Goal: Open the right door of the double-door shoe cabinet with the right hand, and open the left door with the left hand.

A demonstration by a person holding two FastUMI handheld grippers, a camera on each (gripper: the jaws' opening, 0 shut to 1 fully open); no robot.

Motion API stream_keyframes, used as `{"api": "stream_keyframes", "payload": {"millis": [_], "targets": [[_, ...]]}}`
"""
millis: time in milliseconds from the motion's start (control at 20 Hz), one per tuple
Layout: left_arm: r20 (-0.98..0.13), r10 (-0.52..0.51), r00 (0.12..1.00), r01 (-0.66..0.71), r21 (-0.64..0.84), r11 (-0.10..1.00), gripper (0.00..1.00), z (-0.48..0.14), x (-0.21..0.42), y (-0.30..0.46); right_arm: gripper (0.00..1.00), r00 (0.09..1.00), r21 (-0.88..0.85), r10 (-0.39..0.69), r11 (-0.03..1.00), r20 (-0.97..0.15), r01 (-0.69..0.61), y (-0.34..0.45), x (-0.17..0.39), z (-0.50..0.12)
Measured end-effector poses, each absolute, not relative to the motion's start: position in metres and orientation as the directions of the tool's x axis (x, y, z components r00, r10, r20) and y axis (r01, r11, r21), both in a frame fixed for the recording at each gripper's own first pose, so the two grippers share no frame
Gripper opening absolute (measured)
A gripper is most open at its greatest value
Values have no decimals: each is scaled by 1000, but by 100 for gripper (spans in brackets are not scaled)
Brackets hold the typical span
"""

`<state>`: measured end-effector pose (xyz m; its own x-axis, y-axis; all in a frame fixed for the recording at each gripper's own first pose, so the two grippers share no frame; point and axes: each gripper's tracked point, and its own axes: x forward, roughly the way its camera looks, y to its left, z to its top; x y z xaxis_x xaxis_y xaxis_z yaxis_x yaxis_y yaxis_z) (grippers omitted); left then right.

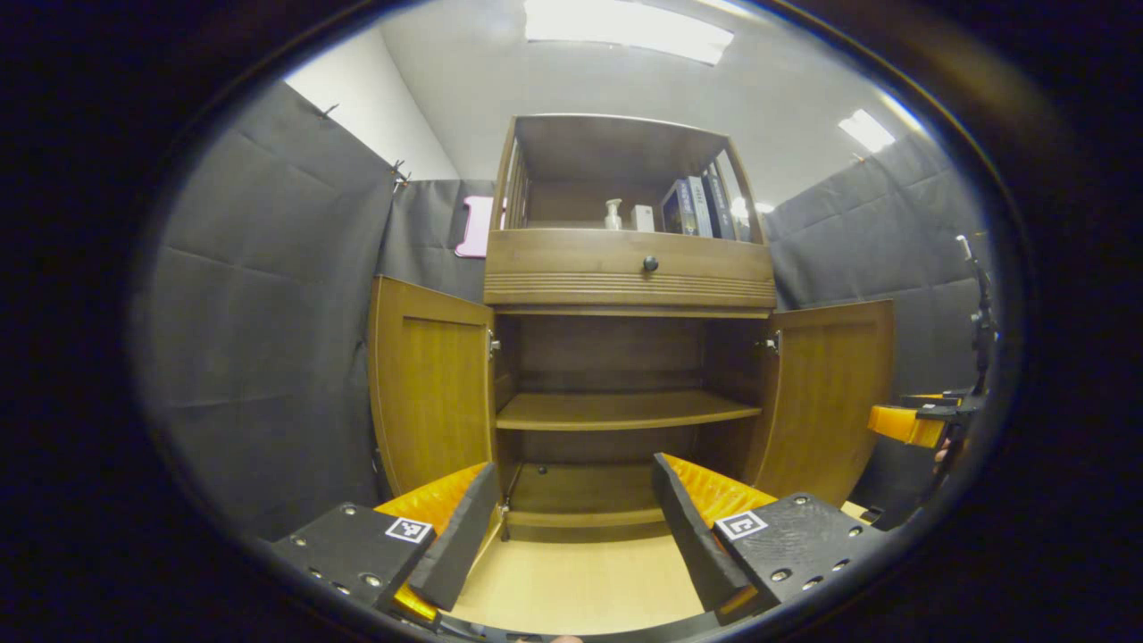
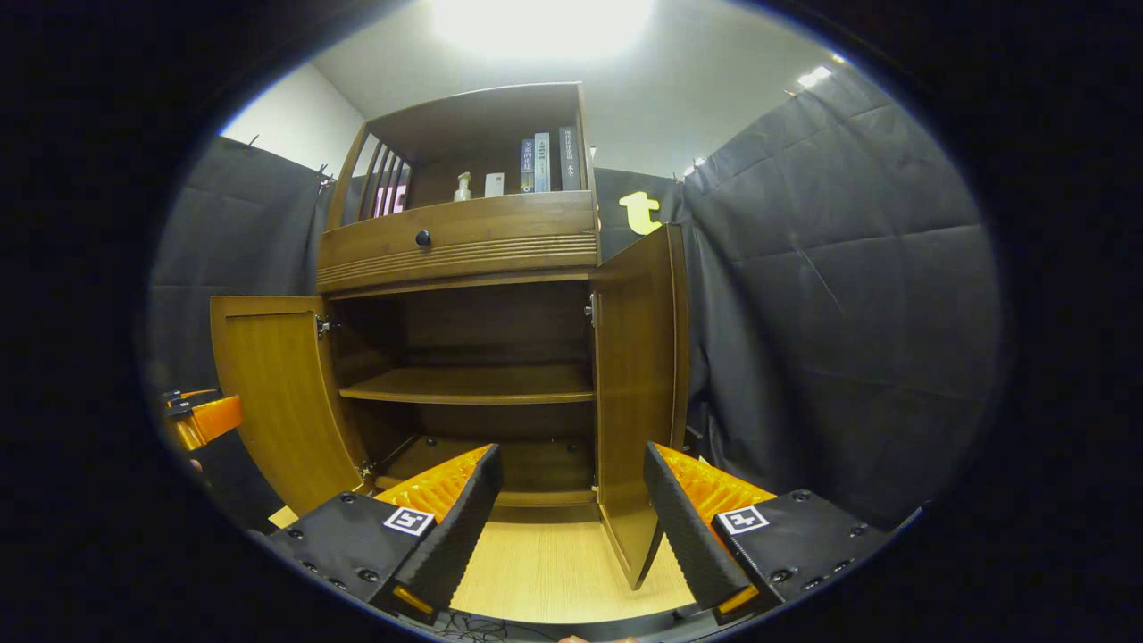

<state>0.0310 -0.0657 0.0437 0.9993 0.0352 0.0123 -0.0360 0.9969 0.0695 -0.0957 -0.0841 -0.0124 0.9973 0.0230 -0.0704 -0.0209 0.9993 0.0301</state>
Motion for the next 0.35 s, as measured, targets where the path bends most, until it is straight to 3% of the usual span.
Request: {"api": "stream_keyframes", "payload": {"millis": [350], "targets": [[1,51,999,-51,35,998,100,29,47,-54,99,998,20,7,1000,-68,-6,-77,-91,-13]]}}
